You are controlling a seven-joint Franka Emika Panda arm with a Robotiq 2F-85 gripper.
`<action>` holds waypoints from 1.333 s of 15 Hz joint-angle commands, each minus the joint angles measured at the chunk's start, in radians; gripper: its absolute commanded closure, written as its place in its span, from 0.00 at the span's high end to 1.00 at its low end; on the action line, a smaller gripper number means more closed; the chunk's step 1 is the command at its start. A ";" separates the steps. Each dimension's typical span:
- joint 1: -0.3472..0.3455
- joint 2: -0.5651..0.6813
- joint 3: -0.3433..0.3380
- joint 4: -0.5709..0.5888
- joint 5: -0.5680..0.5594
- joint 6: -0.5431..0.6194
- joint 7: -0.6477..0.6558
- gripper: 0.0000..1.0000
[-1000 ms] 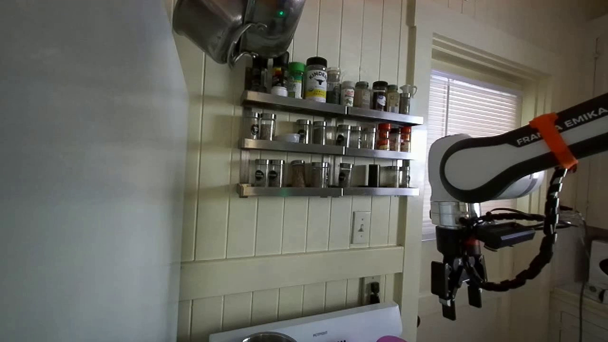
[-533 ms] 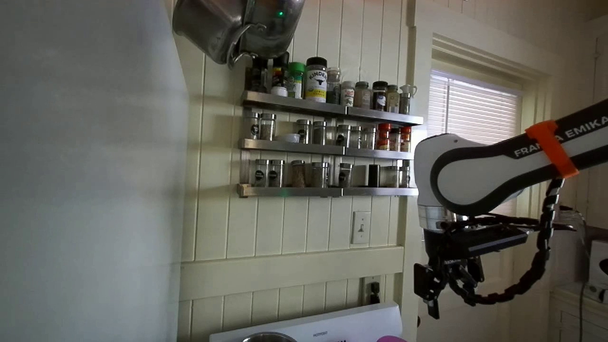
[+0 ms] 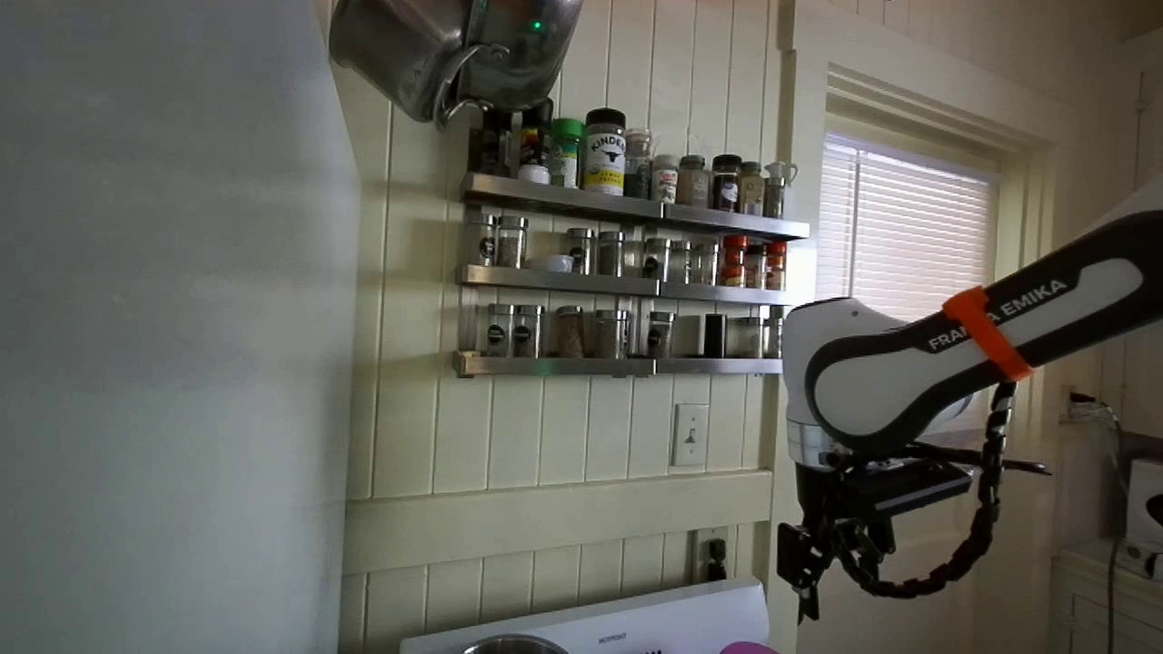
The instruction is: Put the purple bowl on the pan then move the silver bowl to the right.
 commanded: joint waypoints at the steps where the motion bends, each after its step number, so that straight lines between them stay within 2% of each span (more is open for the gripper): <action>1: 0.005 0.102 -0.016 0.035 -0.007 0.029 -0.050 1.00; 7: -0.005 0.242 -0.050 0.065 -0.028 0.098 -0.103 1.00; 8: -0.001 0.251 -0.055 0.071 -0.024 0.098 -0.111 1.00; 9: 0.006 0.205 -0.053 0.040 -0.013 0.084 -0.091 1.00; 15: 0.007 0.248 -0.061 0.073 -0.012 0.085 -0.102 1.00; 20: 0.013 0.411 -0.060 0.214 -0.023 0.047 -0.172 1.00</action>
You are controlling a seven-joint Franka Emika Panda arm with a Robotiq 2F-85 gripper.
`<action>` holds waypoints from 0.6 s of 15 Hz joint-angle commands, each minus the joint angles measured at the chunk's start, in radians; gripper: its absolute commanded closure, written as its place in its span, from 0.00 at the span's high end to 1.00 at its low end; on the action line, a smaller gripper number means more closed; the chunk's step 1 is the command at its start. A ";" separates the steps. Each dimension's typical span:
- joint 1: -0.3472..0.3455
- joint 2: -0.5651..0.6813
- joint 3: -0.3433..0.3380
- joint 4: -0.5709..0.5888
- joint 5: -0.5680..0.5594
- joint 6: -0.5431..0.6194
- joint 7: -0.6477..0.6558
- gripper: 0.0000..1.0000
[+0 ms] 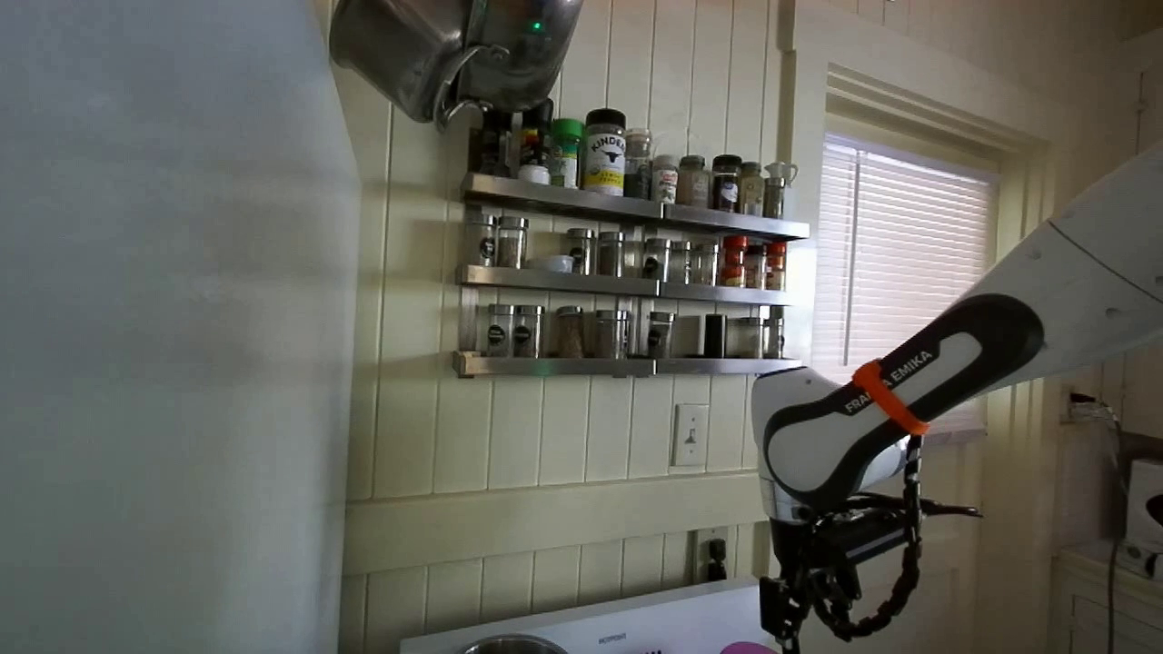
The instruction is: Put the purple bowl on the pan then move the silver bowl to the right.
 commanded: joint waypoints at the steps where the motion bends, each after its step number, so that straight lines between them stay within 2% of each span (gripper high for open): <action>1: 0.013 0.147 -0.007 0.141 -0.020 -0.052 -0.026 1.00; 3: 0.021 0.221 -0.008 0.224 -0.024 -0.074 -0.033 1.00; 9: 0.080 0.439 -0.002 0.471 -0.043 -0.248 -0.029 1.00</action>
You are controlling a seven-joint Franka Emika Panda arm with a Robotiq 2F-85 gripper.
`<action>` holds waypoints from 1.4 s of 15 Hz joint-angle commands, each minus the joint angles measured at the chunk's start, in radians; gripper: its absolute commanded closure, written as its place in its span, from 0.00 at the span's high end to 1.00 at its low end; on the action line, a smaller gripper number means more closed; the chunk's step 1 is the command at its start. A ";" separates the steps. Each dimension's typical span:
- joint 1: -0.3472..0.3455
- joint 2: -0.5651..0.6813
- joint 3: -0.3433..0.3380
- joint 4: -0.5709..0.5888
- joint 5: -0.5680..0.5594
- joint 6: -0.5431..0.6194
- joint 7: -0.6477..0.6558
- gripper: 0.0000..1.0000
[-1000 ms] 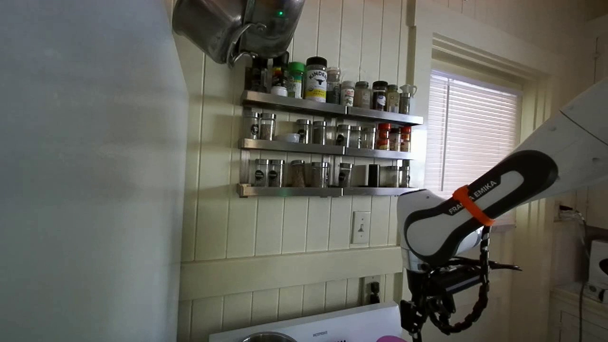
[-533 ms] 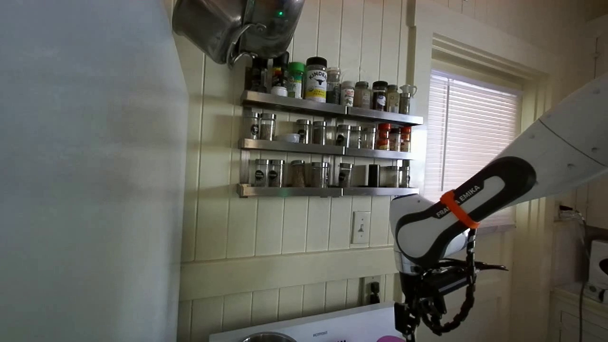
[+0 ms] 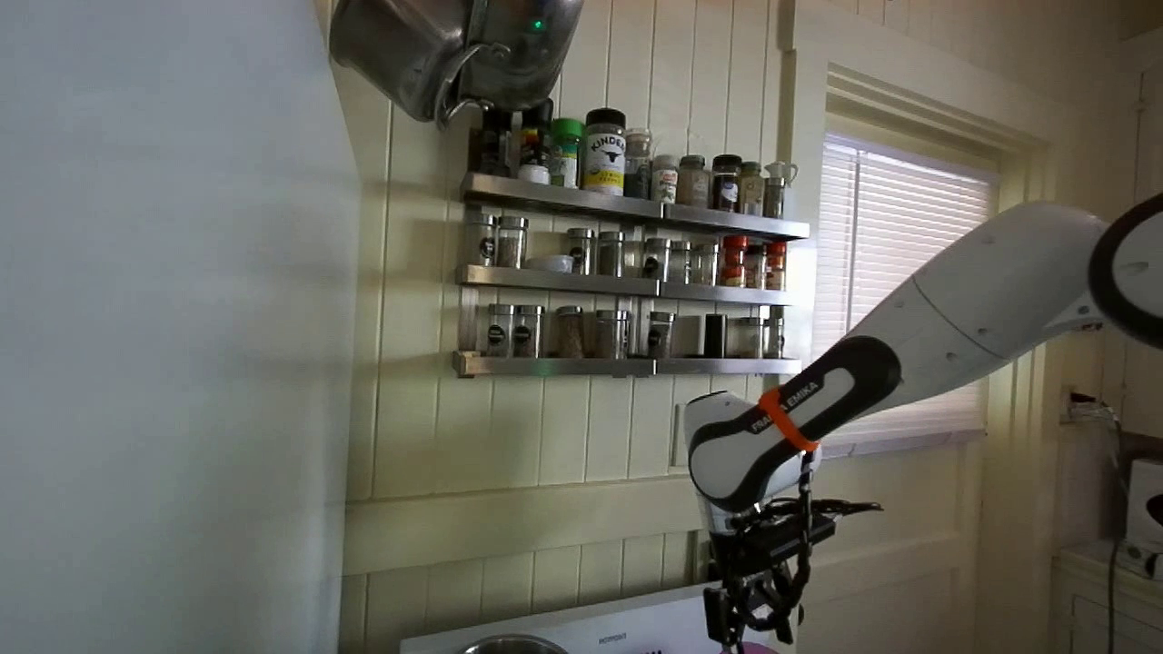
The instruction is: Put the purple bowl on the pan then move the silver bowl to the right.
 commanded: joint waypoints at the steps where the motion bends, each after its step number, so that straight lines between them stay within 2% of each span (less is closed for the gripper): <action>1: 0.038 0.140 -0.008 0.158 -0.012 -0.127 -0.001 1.00; 6: 0.031 0.238 -0.016 0.247 0.016 -0.193 -0.025 1.00; 7: 0.031 0.252 -0.019 0.262 0.016 -0.202 -0.028 0.91; 8: 0.031 0.262 -0.021 0.276 0.015 -0.208 -0.029 0.73; 12: 0.035 0.293 -0.027 0.324 0.010 -0.241 -0.033 0.40; 17: 0.038 0.313 -0.028 0.360 0.009 -0.271 -0.032 0.04; 18: 0.038 0.316 -0.028 0.365 0.009 -0.274 -0.032 0.00; 21: 0.045 0.311 -0.026 0.367 0.005 -0.289 -0.025 0.00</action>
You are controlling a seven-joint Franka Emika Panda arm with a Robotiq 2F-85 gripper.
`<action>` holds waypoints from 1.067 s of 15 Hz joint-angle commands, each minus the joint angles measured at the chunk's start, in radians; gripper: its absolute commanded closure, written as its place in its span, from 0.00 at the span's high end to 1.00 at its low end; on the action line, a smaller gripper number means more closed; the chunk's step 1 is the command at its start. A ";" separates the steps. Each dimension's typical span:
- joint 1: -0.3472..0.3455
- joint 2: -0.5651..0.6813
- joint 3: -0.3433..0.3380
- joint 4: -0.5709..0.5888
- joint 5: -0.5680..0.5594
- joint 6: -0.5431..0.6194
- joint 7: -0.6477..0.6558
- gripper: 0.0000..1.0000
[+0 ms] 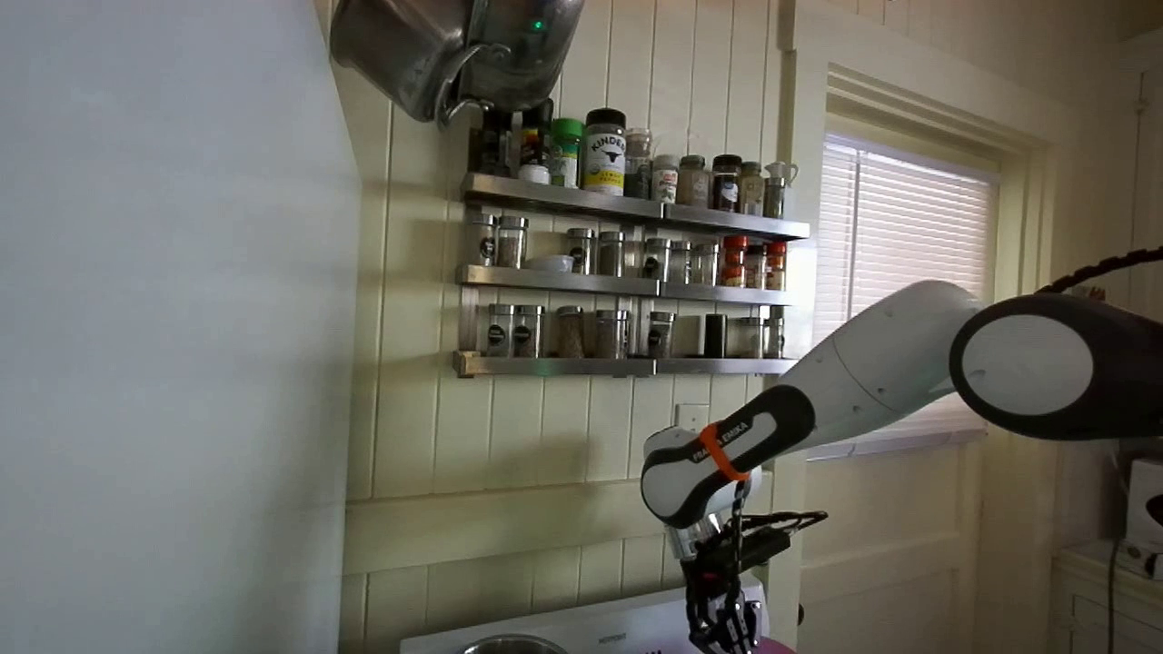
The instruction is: Put the purple bowl on the pan then move the silver bowl to the right.
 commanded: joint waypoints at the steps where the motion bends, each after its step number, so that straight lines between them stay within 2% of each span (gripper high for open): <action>1: 0.025 0.005 -0.006 0.024 -0.004 -0.055 0.007 0.01; 4: 0.078 -0.042 0.002 -0.009 -0.039 -0.093 0.050 0.01; 6: 0.116 -0.093 0.024 -0.056 -0.072 -0.113 0.026 0.01; 10: 0.179 -0.245 0.081 -0.227 -0.147 -0.082 -0.003 0.01; 16: 0.231 -0.486 0.180 -0.504 -0.170 -0.008 0.076 0.01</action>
